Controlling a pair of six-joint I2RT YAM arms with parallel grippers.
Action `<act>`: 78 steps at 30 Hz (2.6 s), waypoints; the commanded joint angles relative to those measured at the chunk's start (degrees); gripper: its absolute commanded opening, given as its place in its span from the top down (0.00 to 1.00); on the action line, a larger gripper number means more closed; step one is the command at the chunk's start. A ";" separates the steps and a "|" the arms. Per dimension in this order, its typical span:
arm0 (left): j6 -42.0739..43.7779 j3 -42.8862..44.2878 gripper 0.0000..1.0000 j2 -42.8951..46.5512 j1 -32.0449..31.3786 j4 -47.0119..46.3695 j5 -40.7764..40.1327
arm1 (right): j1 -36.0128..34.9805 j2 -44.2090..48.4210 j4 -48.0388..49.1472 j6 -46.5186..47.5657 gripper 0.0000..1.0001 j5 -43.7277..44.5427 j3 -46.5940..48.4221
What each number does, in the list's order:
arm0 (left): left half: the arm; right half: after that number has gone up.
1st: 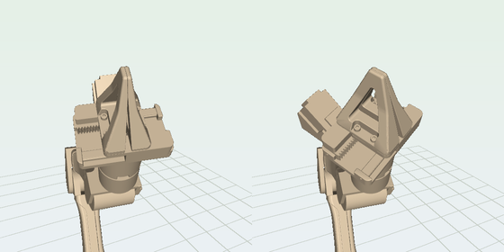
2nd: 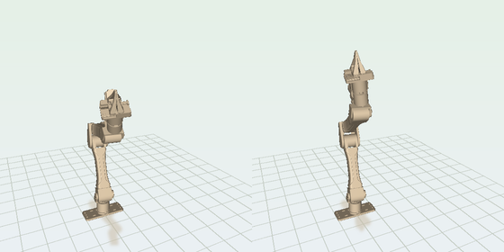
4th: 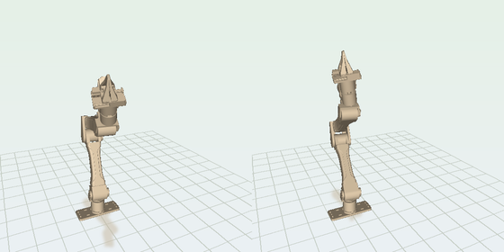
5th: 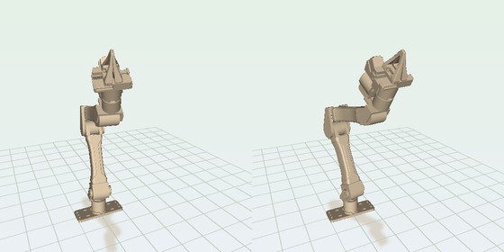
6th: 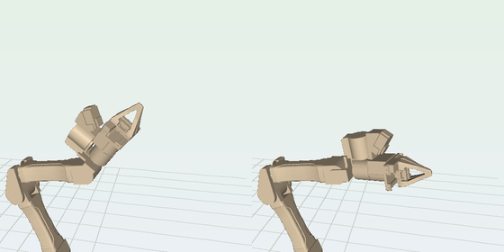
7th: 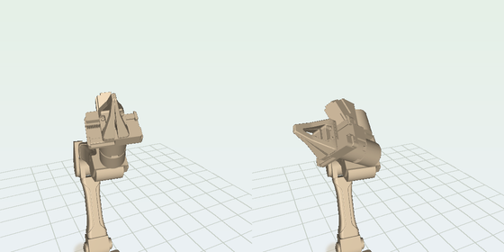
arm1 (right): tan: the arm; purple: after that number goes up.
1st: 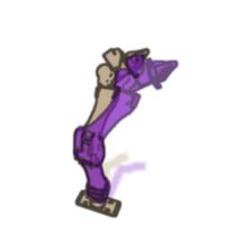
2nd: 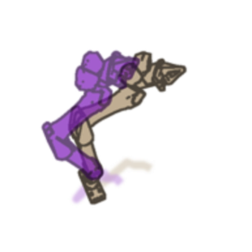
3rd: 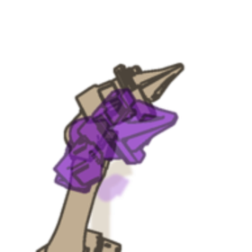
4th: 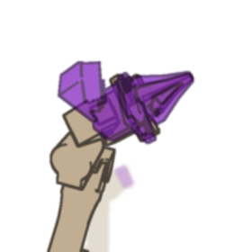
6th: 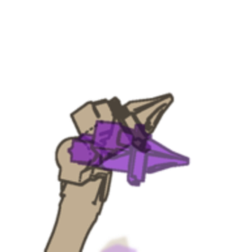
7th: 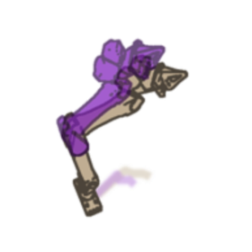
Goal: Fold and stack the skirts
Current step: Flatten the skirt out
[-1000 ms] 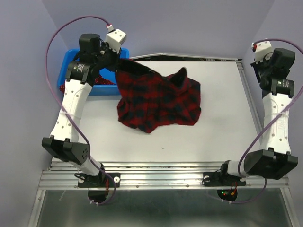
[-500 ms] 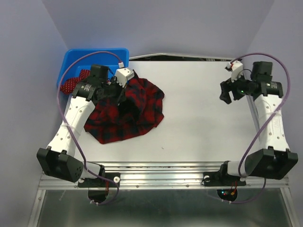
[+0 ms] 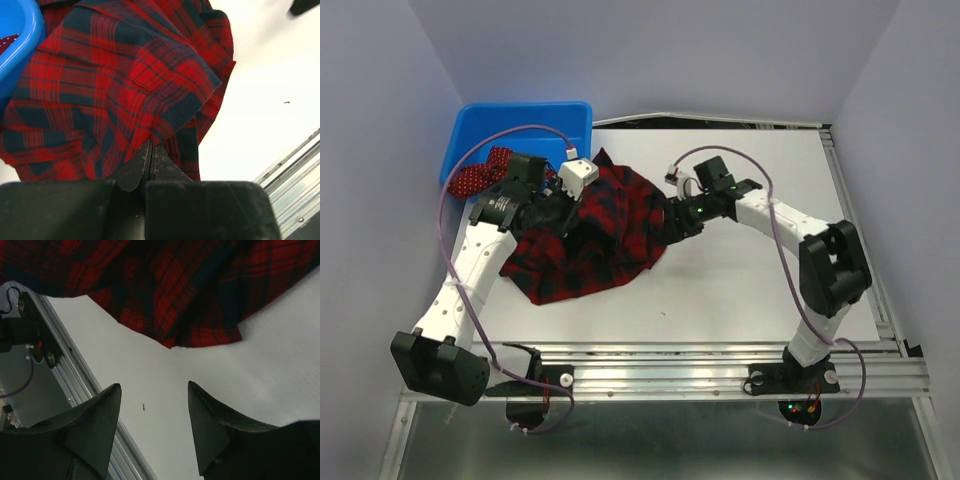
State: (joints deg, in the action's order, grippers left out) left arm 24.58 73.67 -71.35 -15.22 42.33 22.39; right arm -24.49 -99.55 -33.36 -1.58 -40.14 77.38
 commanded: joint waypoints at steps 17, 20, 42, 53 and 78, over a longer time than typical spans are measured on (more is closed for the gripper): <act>-1.02 -3.44 0.95 4.56 1.51 -3.57 -4.37 | -9.17 -21.03 18.78 -18.72 0.40 0.41 6.55; -0.06 -3.97 0.86 4.64 1.60 -3.22 -4.46 | -9.17 -21.65 18.86 -18.54 0.49 0.41 7.60; 13.04 -14.62 0.51 1.31 1.16 -6.72 0.53 | 12.44 2.77 18.69 -26.54 0.99 -10.66 -1.09; 9.61 -8.19 0.39 -6.08 -8.59 -13.67 4.15 | 26.59 8.75 18.60 -28.47 0.99 -15.76 -18.40; 42.03 -21.98 0.01 -0.01 -21.25 -23.15 -0.32 | 29.59 10.34 9.81 -20.92 0.99 -13.21 -20.17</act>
State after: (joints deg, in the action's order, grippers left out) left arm 61.36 53.01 -69.91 -34.26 25.45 24.58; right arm 5.17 -91.85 -21.76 -24.36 -53.47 56.18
